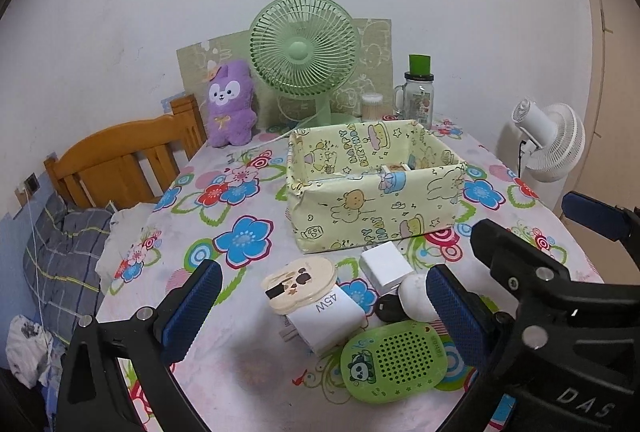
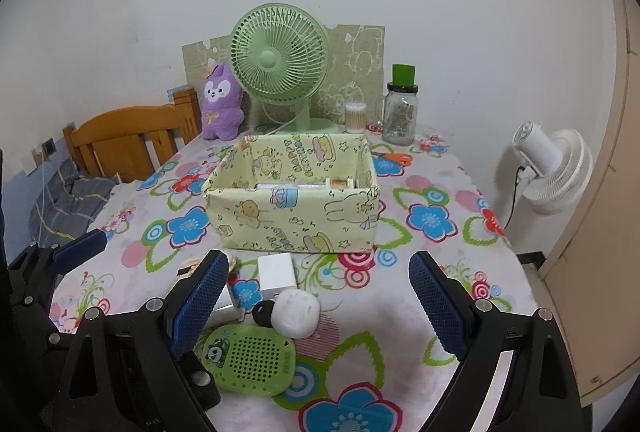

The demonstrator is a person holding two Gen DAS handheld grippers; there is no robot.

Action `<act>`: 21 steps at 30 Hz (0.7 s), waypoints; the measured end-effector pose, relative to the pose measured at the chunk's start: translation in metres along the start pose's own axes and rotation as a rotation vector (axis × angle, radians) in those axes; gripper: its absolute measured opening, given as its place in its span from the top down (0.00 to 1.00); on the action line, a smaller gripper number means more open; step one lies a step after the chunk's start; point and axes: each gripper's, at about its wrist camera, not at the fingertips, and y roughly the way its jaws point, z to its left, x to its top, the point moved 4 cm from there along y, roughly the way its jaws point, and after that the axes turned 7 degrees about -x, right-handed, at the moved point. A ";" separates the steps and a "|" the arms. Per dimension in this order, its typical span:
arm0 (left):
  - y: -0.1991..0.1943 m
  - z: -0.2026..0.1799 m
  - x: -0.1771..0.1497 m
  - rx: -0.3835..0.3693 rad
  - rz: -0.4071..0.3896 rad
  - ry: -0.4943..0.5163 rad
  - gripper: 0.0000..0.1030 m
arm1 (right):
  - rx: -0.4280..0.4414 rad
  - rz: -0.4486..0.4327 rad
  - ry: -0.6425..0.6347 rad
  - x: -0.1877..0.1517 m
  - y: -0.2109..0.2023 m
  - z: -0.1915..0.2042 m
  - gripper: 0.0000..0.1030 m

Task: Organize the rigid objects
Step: 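Withdraw the right gripper from the box back toward the remaining objects, then lower the right gripper over the white round puck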

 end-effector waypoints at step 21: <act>0.041 0.022 -0.035 -0.021 0.085 -0.036 0.00 | -0.026 -0.005 -0.056 -0.023 0.033 0.012 0.09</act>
